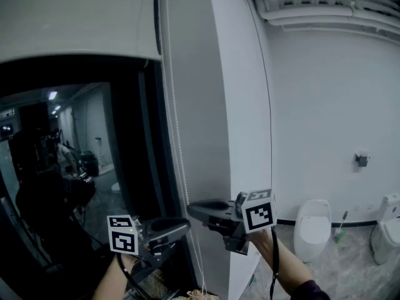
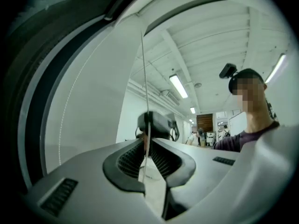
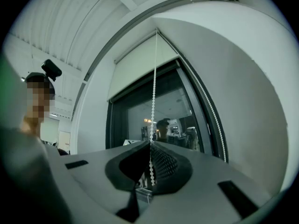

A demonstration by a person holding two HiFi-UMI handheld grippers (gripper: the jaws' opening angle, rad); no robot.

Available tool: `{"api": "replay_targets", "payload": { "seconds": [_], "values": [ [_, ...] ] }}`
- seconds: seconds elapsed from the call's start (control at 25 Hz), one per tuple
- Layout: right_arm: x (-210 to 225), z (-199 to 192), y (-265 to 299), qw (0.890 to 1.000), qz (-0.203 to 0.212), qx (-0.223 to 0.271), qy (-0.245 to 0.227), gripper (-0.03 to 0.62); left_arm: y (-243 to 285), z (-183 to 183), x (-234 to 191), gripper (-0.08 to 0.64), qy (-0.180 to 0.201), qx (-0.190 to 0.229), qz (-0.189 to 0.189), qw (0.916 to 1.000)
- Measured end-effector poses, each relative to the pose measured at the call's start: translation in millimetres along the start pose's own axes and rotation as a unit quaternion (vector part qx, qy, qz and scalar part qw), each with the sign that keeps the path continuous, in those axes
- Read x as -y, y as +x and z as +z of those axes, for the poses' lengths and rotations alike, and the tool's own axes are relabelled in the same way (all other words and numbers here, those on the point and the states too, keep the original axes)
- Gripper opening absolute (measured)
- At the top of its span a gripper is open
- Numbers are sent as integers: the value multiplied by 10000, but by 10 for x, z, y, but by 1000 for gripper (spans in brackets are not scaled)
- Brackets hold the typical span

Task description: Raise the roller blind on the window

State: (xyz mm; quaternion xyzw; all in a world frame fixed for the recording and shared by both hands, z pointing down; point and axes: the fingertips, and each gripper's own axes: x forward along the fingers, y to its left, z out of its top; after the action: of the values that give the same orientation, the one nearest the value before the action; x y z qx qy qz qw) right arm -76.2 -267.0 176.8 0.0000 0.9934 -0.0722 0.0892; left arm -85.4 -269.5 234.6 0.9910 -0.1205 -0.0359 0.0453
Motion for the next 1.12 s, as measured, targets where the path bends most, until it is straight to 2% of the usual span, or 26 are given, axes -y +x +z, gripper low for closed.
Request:
{"api": "replay_targets", "payload": {
  "seconds": [0.12, 0.24, 0.36, 0.44, 0.6, 0.64, 0.88, 1.04, 1.08, 1.12],
  "values": [
    [-81, -206, -16, 9999, -1, -157, -71, 17, -94, 434, 128, 18, 217, 485, 34, 9986],
    [-70, -344, -58, 9997, -48, -224, -81, 17, -85, 691, 228, 18, 499, 620, 79, 9968],
    [-31, -434, -66, 9991, -125, -358, -188, 17, -83, 817, 261, 18, 613, 703, 105, 9956],
    [-18, -443, -89, 9986, -234, -384, -291, 17, -78, 808, 258, 18, 605, 723, 136, 9955],
    [74, -432, -176, 9904, -810, -443, -1031, 18, -87, 673, 181, 18, 515, 682, 224, 9961],
    [81, -430, -207, 9894, -875, -418, -1084, 18, -101, 642, 161, 18, 489, 680, 237, 9962],
    [181, -179, -466, 9867, -1335, 5, -927, 41, -94, 605, 119, 18, 348, 653, 276, 9969],
    [93, -156, -506, 9886, -1232, 31, -865, 38, -37, 565, 99, 18, 295, 602, 230, 9975],
    [60, -150, -481, 9890, -1186, 25, -884, 8, -16, 553, 98, 18, 289, 581, 208, 9977],
    [33, -147, -450, 9896, -1130, 9, -891, 8, 7, 539, 105, 18, 288, 554, 182, 9979]
  ]
}}
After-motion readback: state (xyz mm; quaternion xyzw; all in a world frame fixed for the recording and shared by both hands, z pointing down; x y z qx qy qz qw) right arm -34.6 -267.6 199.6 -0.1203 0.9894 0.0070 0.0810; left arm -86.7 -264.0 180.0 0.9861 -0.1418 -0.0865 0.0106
